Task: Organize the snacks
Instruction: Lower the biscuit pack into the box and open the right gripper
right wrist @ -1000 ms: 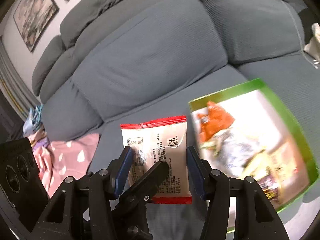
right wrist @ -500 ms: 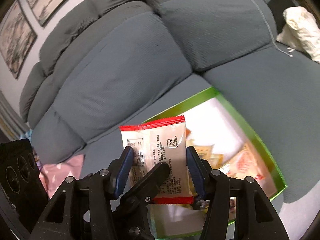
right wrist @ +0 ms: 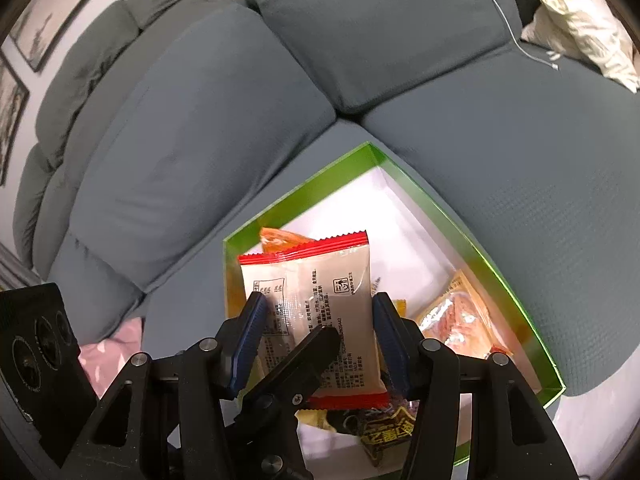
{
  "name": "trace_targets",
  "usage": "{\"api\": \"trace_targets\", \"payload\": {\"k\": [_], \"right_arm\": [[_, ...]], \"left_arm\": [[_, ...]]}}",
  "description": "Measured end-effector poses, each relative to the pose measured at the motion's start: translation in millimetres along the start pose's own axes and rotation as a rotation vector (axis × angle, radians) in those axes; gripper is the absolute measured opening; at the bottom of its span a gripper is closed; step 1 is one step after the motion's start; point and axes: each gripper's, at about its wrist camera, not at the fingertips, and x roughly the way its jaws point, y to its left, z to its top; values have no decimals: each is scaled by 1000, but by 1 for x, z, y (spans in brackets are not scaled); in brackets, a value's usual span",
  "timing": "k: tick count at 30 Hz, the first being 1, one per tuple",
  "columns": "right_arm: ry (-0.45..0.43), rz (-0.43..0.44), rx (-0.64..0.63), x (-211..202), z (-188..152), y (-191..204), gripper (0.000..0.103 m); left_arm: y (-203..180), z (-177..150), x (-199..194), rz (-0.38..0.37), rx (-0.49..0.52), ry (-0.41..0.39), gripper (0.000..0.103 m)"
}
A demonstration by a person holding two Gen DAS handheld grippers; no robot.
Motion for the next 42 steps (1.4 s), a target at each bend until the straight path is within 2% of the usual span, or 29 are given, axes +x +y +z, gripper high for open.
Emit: {"api": "trace_targets", "payload": {"k": [9, 16, 18, 23, 26, 32, 35, 42], "right_arm": [[27, -9, 44, 8, 0, -14, 58], [25, 6, 66, 5, 3, -18, 58], [12, 10, 63, 1, 3, -17, 58], [-46, 22, 46, -17, 3, -10, 66], [-73, 43, 38, -27, 3, -4, 69], [-147, 21, -23, -54, -1, 15, 76], [-173, 9, -47, -65, -5, 22, 77], [-209, -15, -90, -79, -10, 34, 77]], "left_arm": [[0, 0, 10, -3, -3, 18, 41], [-3, 0, 7, 13, -13, 17, 50], [-4, 0, 2, 28, -16, 15, 54], [-8, -1, -24, 106, 8, -60, 79], [-6, -1, -38, 141, -7, -80, 87], [-10, -5, -72, 184, -2, -133, 103], [-10, -8, -87, 177, -5, -162, 102], [-5, -13, -104, 212, -41, -173, 102]]}}
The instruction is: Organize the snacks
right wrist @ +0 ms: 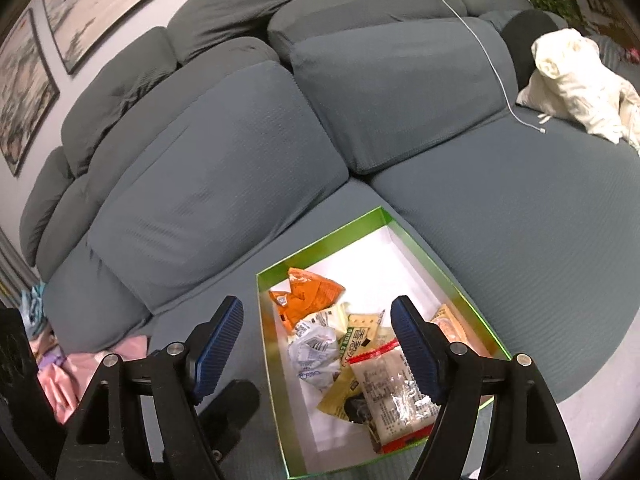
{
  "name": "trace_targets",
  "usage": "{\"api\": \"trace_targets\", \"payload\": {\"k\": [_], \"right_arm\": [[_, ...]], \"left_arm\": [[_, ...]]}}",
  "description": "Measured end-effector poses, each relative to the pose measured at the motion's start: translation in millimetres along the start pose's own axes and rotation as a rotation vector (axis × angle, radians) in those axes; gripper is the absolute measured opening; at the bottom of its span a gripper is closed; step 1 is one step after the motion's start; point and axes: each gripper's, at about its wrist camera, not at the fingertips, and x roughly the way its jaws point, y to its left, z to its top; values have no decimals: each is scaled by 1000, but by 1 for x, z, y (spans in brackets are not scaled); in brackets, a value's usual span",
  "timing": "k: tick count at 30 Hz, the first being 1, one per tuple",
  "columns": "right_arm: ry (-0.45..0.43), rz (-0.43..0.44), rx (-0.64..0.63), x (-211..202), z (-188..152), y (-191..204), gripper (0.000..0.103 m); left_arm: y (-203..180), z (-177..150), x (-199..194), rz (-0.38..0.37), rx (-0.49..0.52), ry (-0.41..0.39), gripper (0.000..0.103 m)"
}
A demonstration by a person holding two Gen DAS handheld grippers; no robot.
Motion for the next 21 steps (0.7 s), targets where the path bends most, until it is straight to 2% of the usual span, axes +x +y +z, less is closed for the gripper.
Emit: {"api": "trace_targets", "payload": {"k": [8, 16, 21], "right_arm": [[-14, -65, -8, -5, -1, 2, 77], [-12, -90, 11, -5, 1, -5, 77], [-10, -95, 16, -5, 0, -2, 77]], "left_arm": [[7, -3, -7, 9, -35, 1, 102], [14, -9, -6, -29, -76, 15, 102], [19, -11, -8, -22, -81, 19, 102]]}}
